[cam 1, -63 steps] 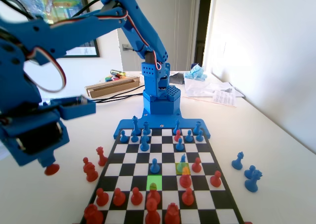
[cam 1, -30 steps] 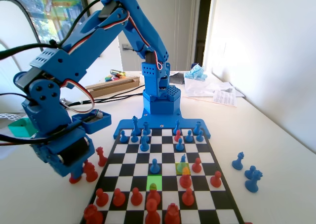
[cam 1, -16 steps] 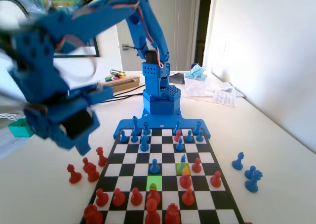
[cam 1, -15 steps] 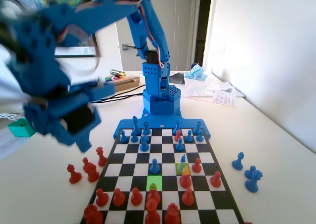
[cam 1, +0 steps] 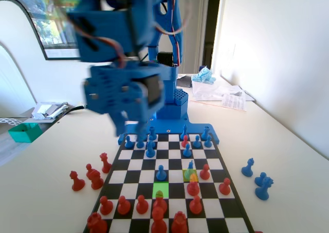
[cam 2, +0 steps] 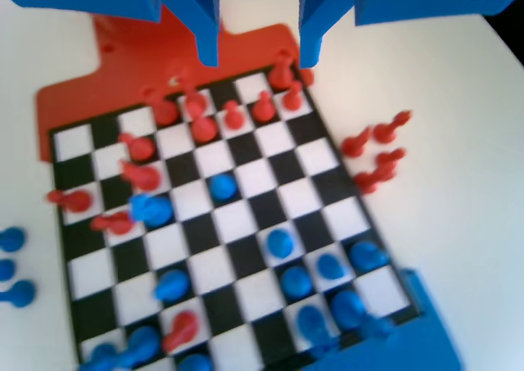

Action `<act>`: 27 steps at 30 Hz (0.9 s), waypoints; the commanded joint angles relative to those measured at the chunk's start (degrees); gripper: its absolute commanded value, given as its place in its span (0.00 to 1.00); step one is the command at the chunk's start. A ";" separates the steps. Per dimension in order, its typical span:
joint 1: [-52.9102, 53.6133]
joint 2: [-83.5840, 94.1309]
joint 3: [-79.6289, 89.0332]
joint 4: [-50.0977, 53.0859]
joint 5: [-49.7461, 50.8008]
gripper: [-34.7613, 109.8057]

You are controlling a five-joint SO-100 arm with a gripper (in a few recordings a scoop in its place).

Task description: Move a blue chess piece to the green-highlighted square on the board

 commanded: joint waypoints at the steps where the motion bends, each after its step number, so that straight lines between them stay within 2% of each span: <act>1: -3.87 8.17 2.81 -1.23 4.04 0.34; 13: -14.33 2.37 -0.88 2.02 16.44 0.34; 27: -18.28 -10.90 -3.43 -1.32 19.16 0.34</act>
